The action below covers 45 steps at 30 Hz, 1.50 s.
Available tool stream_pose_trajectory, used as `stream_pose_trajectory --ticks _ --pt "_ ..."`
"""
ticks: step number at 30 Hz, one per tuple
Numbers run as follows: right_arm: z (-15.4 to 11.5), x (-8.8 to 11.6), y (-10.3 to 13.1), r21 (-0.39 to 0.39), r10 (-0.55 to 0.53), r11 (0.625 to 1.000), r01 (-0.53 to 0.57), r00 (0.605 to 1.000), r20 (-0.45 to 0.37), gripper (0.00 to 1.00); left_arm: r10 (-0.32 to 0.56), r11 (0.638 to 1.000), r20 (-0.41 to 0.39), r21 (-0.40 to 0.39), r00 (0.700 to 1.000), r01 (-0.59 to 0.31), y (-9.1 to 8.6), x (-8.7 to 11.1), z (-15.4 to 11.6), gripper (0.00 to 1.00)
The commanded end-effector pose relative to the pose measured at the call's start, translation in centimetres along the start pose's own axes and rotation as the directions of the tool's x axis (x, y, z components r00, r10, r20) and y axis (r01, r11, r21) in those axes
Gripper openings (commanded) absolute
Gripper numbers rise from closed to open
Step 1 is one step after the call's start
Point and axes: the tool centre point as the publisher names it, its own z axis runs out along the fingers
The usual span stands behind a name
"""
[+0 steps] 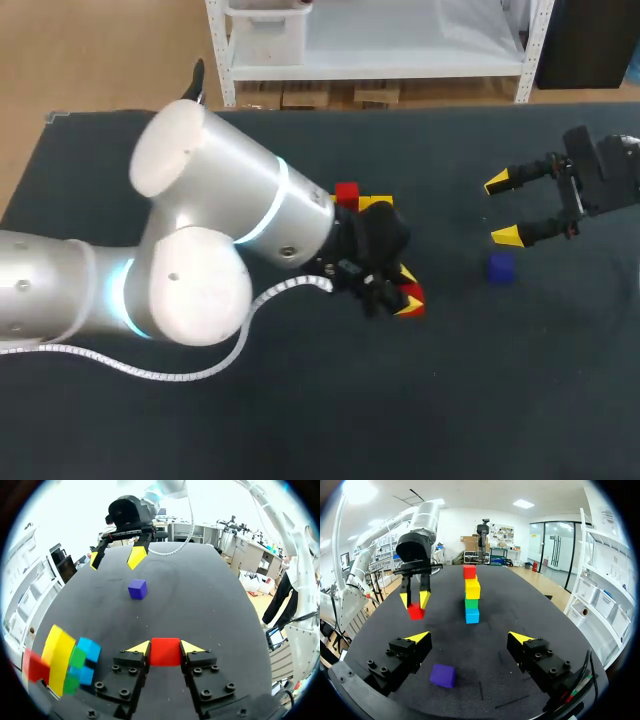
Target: Place the blue cubes, place green cubes on the blue cubes, place the yellow cubes on the green cubes, then place the red cubes on the yellow cubes, and place purple cube on the red cubes.
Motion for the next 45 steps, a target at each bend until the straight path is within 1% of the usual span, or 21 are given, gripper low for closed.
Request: stream_pose_trajectory --ticks 1,2,3,4,5,6,7,9,11,12,14,15,16,23,26,28,31,32,36,41,45 --pt "0.0 0.0 0.0 0.0 -0.001 1.0 0.001 1.0 0.001 1.0 0.005 1.0 -0.005 0.014 1.0 -0.005 0.9 -0.4 3.0 0.0" --pt "0.0 0.0 0.0 0.0 -0.001 1.0 0.001 1.0 0.001 1.0 0.005 1.0 -0.005 0.015 1.0 -0.005 0.9 -0.4 3.2 0.02" --pt "0.0 0.0 0.0 0.0 -0.001 1.0 0.001 1.0 0.001 1.0 0.006 1.0 -0.014 0.021 1.0 -0.006 1.0 -0.3 3.3 0.09" --pt "0.0 0.0 0.0 0.0 -0.001 1.0 0.001 1.0 0.001 1.0 0.004 1.0 -0.018 0.023 1.0 -0.004 1.0 -0.2 3.5 0.18" --pt "0.0 0.0 0.0 0.0 -0.001 1.0 0.001 1.0 0.001 1.0 0.003 1.0 -0.018 0.021 1.0 -0.003 1.0 -0.1 3.5 0.22" --pt "0.0 0.0 0.0 0.0 -0.001 1.0 0.001 1.0 0.001 1.0 0.005 1.0 -0.03 0.019 1.0 -0.004 1.1 0.0 3.5 0.18" --pt "0.0 0.0 0.0 0.0 -0.001 1.0 0.001 1.0 0.001 1.0 0.008 1.0 -0.04 0.021 0.999 -0.007 1.1 0.1 3.6 0.18" --pt "0.0 0.0 0.0 0.0 -0.001 1.0 0.001 1.0 0.001 1.0 0.005 1.0 -0.04 0.02 0.999 -0.004 1.2 0.3 3.5 0.28" --pt "0.0 0.0 0.0 0.0 -0.001 1.0 0.001 1.0 0.001 1.0 0.001 1.0 -0.048 0.022 0.999 0.0 1.3 0.5 3.4 0.47" --pt "0.0 0.0 0.0 0.0 -0.001 1.0 0.001 1.0 0.001 1.0 -0.003 1.0 -0.052 0.02 0.999 0.004 1.3 0.6 3.3 0.64" --pt "0.0 0.0 0.0 0.0 -0.001 1.0 0.001 1.0 0.001 1.0 -0.005 1.0 -0.058 0.019 0.998 0.006 1.2 0.6 3.0 0.79" --pt "0.0 0.0 0.0 0.0 -0.001 1.0 0.001 1.0 0.001 1.0 -0.005 1.0 -0.068 0.019 0.998 0.007 1.2 0.6 2.7 0.97" --pt "0.0 0.0 0.0 0.0 -0.001 1.0 0.001 1.0 0.001 1.0 -0.006 1.0 -0.08 0.019 0.997 0.008 1.2 0.5 2.4 1.0" --pt "0.0 0.0 0.0 0.0 -0.001 1.0 0.001 1.0 0.001 1.0 0.005 1.0 -0.105 -0.022 0.994 -0.008 0.1 -0.4 -2.2 1.0" --pt "0.0 0.0 0.0 0.0 -0.001 1.0 0.001 1.0 0.001 1.0 0.006 1.0 -0.12 -0.023 0.993 -0.009 -0.9 0.0 -4.3 1.0" --pt "0.0 0.0 0.0 0.0 -0.001 1.0 0.001 1.0 0.001 1.0 0.003 1.0 -0.126 -0.018 0.992 -0.005 -1.7 0.7 -5.7 1.0" --pt "0.0 0.0 0.0 0.0 -0.001 1.0 0.001 1.0 0.001 1.0 -0.005 1.0 -0.124 -0.01 0.992 0.004 -2.6 2.3 -7.7 1.0" --pt "0.0 0.0 0.0 0.0 -0.001 1.0 0.001 1.0 0.001 1.0 -0.008 1.0 -0.128 -0.009 0.992 0.007 -2.9 3.2 -8.7 1.0" --pt "0.0 0.0 0.0 0.0 -0.001 1.0 0.001 1.0 0.001 1.0 -0.014 1.0 -0.136 -0.006 0.991 0.013 -3.1 6.2 -11.4 1.0" --pt "0.0 0.0 0.0 0.0 -0.001 1.0 0.001 1.0 0.001 1.0 -0.017 1.0 -0.124 -0.021 0.992 0.014 -2.5 9.8 -14.8 1.0" --pt "0.0 0.0 0.0 0.0 -0.001 1.0 0.001 1.0 0.001 1.0 -0.002 1.0 -0.119 -0.03 0.993 -0.001 -1.6 12.0 -16.8 1.0"
